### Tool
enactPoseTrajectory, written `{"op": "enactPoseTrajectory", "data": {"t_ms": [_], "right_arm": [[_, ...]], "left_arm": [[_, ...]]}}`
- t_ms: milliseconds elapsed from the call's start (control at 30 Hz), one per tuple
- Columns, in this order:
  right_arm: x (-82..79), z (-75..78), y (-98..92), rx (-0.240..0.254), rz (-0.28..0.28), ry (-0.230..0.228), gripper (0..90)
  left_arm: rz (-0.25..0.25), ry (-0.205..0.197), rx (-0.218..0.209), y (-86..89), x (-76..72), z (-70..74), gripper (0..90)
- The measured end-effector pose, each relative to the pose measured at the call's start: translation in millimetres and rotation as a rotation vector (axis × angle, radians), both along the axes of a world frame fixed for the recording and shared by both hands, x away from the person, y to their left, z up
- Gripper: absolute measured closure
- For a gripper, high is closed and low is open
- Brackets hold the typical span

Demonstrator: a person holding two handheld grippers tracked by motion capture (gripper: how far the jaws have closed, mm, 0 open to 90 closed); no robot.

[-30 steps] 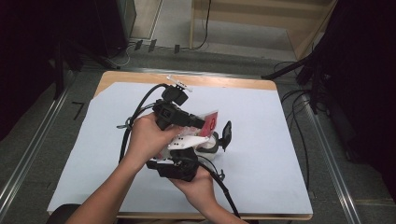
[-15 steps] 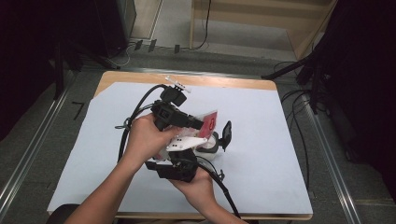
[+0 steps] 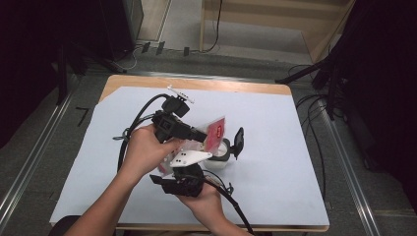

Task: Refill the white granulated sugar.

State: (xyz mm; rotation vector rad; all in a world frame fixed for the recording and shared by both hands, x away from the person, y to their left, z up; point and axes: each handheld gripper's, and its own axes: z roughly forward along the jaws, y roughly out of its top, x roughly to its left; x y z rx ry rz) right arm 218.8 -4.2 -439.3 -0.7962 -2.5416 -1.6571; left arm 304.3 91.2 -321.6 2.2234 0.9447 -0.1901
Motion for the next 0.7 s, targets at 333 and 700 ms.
{"op": "enactPoseTrajectory", "data": {"t_ms": [333, 700], "right_arm": [[-2.9, -4.5, 2.9, -0.033, 0.006, -0.040, 60.5], [-4.5, -15.5, 4.7, -0.090, 0.034, -0.071, 61.6]], "left_arm": [[-0.008, 0.022, 0.017, 1.2, 0.1, -2.9, 77.9], [-0.038, 0.062, 0.042, 3.1, 2.9, -9.5, 77.3]]}}
